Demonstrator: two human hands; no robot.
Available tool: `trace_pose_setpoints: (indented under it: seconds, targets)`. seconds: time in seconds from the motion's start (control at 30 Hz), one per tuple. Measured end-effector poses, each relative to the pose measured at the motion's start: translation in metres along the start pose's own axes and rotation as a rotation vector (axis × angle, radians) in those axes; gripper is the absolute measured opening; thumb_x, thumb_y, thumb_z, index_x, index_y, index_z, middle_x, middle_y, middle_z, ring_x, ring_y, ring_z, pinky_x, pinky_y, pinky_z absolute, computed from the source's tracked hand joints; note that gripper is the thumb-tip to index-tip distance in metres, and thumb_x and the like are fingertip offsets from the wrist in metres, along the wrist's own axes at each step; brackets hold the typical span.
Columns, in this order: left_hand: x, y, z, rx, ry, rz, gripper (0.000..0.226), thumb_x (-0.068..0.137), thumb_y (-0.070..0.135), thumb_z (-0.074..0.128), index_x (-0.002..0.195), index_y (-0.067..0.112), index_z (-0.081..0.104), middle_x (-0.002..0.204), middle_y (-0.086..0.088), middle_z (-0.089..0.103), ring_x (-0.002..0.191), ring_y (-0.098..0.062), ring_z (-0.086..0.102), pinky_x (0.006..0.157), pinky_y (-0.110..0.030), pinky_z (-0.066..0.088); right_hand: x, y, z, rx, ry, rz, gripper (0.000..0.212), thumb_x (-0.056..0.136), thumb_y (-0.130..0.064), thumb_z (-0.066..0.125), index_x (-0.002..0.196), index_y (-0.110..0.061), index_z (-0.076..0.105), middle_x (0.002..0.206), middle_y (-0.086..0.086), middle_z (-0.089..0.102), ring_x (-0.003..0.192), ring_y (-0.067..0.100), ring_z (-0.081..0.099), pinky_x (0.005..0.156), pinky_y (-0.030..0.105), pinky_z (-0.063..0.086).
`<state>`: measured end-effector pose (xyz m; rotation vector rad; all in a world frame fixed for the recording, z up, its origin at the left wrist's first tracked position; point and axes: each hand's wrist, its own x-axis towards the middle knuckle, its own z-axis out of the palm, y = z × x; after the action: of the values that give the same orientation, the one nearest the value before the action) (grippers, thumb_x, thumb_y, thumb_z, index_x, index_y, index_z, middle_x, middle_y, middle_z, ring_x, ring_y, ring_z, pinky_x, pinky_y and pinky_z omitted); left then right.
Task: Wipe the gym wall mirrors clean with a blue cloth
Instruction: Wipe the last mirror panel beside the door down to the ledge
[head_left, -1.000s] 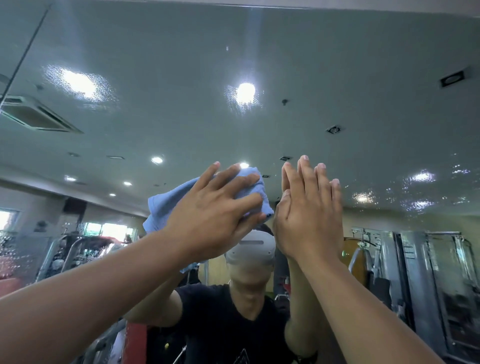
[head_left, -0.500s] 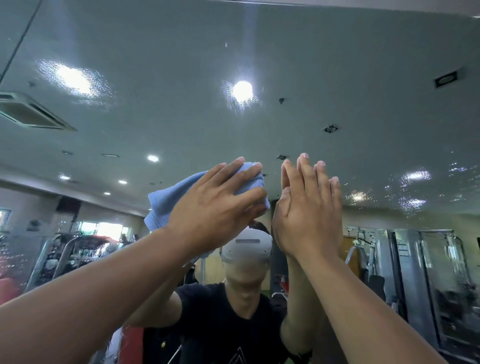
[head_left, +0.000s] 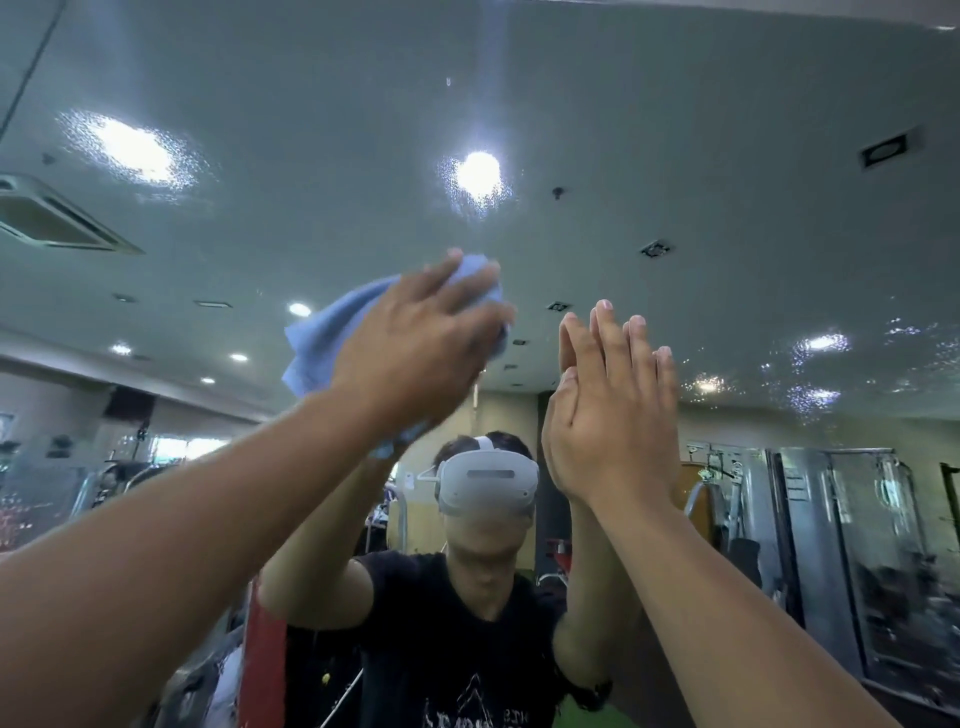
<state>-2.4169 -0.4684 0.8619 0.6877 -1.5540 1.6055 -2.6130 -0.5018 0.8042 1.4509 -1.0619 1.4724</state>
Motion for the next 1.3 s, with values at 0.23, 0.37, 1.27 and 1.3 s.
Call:
trace_pose_setpoints:
  seconds: [0.23, 0.37, 1.27, 1.3]
  targets:
    - [-0.047, 0.016, -0.009, -0.082, -0.016, 0.213, 0.023, 0.097, 0.026, 0.059, 0.116, 0.024, 0.072, 0.142, -0.007, 0.060, 0.135, -0.036, 0.051, 0.103, -0.049, 0.046, 0.000, 0.001, -0.001, -0.008, -0.016, -0.004, 0.063, 0.100, -0.036, 0.014, 0.161, -0.026, 0.025, 0.172, 0.002, 0.016, 0.159, 0.027, 0.008, 0.128, 0.045, 0.001]
    - [0.009, -0.013, -0.011, -0.037, 0.127, 0.132, 0.018, 0.091, 0.018, 0.061, 0.102, 0.013, 0.074, 0.120, -0.014, 0.070, 0.124, -0.023, 0.045, 0.106, -0.030, 0.032, -0.001, 0.000, 0.000, -0.011, -0.002, 0.006, 0.060, 0.102, -0.034, 0.018, 0.161, -0.026, 0.028, 0.171, 0.002, 0.019, 0.158, 0.028, 0.011, 0.128, 0.047, 0.003]
    - [0.012, -0.022, 0.014, -0.005, -0.082, -0.068, 0.040, 0.108, 0.032, 0.029, 0.129, 0.022, 0.061, 0.153, -0.007, 0.045, 0.146, -0.033, 0.035, 0.113, -0.048, 0.035, 0.000, -0.001, 0.001, -0.015, 0.052, -0.003, 0.059, 0.101, -0.032, 0.023, 0.158, -0.023, 0.037, 0.168, 0.003, 0.029, 0.156, 0.030, 0.021, 0.126, 0.044, 0.005]
    - [0.010, -0.020, 0.013, -0.011, -0.051, -0.073, 0.034, 0.107, 0.031, 0.036, 0.127, 0.021, 0.062, 0.151, -0.008, 0.047, 0.144, -0.035, 0.038, 0.111, -0.049, 0.038, -0.001, -0.001, 0.001, -0.017, 0.054, -0.004, 0.059, 0.101, -0.031, 0.024, 0.158, -0.023, 0.037, 0.167, 0.003, 0.029, 0.155, 0.030, 0.021, 0.126, 0.044, 0.004]
